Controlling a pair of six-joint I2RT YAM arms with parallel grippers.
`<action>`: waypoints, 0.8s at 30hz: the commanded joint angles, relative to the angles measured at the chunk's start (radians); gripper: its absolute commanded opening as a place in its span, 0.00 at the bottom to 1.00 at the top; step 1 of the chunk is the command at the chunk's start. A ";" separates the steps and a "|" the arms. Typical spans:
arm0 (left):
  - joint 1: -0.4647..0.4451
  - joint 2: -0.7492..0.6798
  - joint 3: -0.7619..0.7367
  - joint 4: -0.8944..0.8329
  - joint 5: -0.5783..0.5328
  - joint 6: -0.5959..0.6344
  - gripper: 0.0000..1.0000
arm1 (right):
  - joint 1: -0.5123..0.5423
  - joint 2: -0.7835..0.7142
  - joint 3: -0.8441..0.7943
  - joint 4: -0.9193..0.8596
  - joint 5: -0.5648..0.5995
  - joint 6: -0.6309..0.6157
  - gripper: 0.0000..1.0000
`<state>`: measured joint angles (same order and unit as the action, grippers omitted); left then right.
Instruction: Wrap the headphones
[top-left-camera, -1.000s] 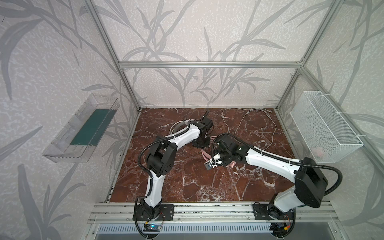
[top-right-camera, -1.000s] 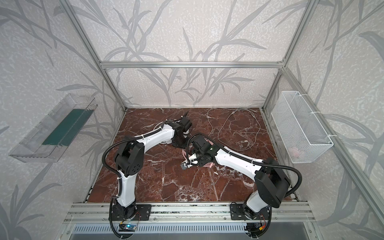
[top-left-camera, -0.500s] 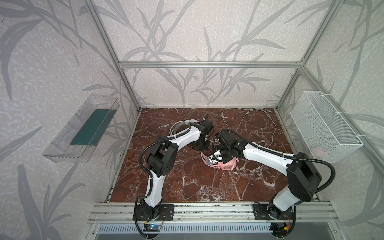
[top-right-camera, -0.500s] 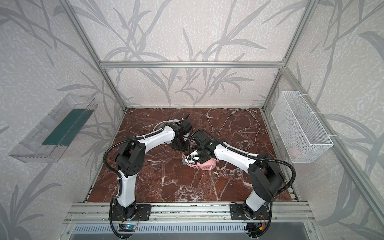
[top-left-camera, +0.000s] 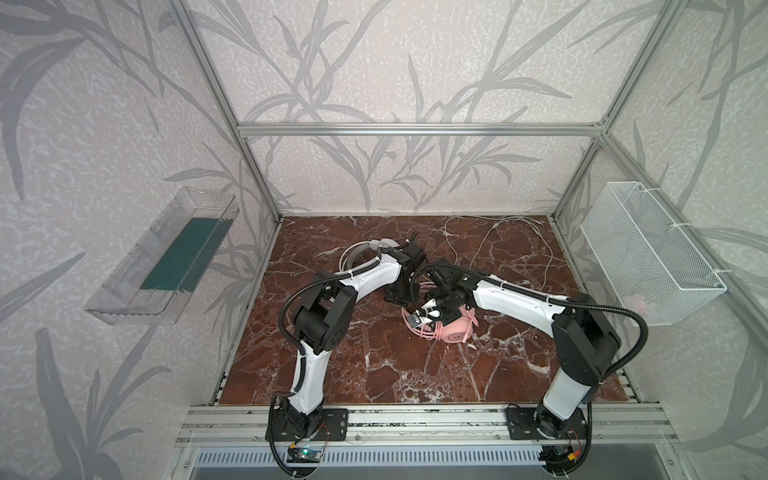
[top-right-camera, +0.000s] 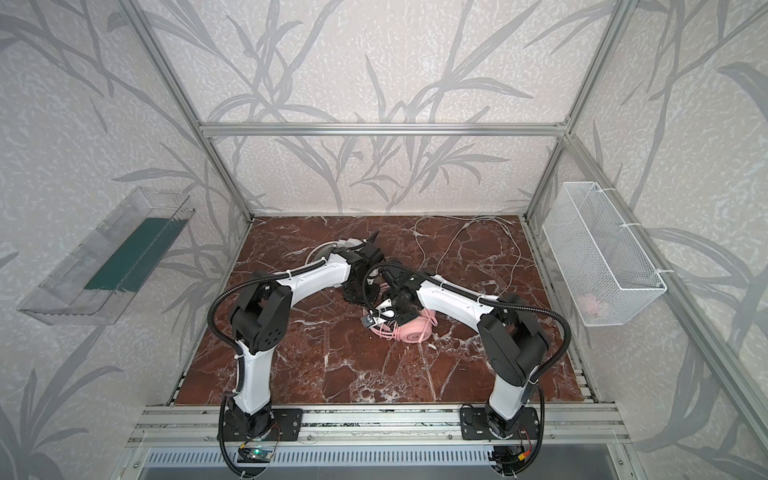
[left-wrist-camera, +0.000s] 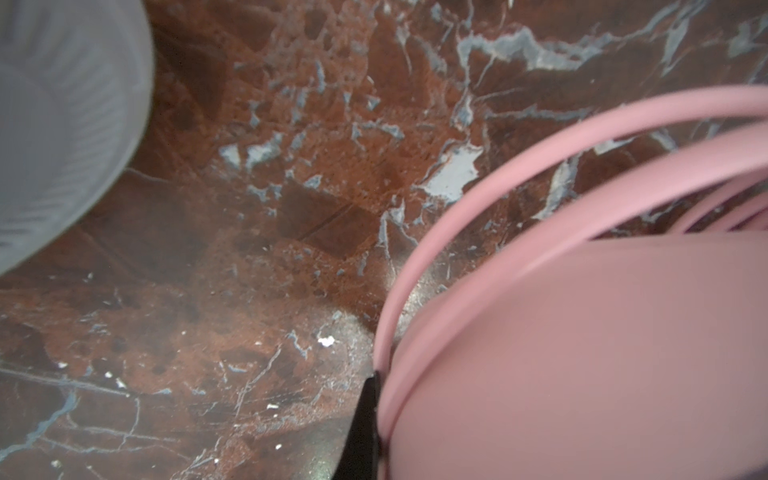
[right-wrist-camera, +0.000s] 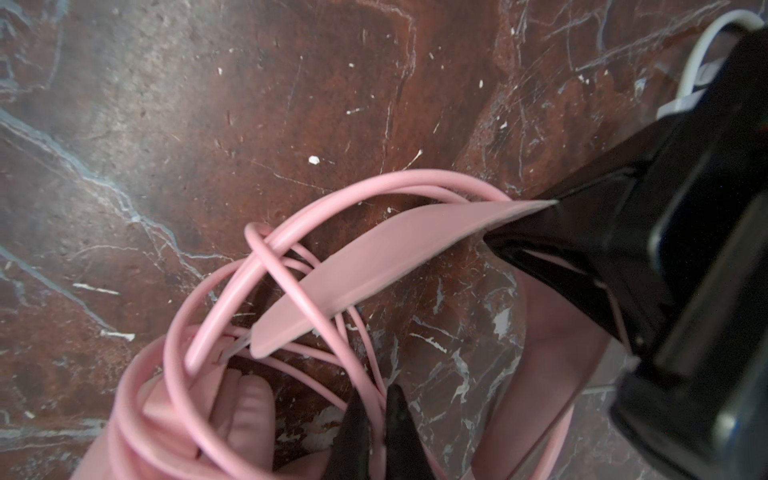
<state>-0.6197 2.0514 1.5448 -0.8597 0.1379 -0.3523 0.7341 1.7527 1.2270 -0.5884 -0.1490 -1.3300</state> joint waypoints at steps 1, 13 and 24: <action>-0.008 -0.007 -0.011 -0.016 0.055 -0.004 0.00 | -0.005 0.017 0.016 -0.021 -0.046 0.038 0.05; -0.008 -0.001 -0.009 -0.014 0.066 -0.002 0.00 | -0.001 0.054 0.083 -0.013 -0.136 0.133 0.08; -0.009 0.009 -0.008 -0.006 0.071 -0.007 0.00 | 0.016 0.011 -0.005 0.198 -0.245 0.209 0.05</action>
<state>-0.6197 2.0533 1.5318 -0.8600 0.1585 -0.3588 0.7441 1.7924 1.2469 -0.4847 -0.3252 -1.1687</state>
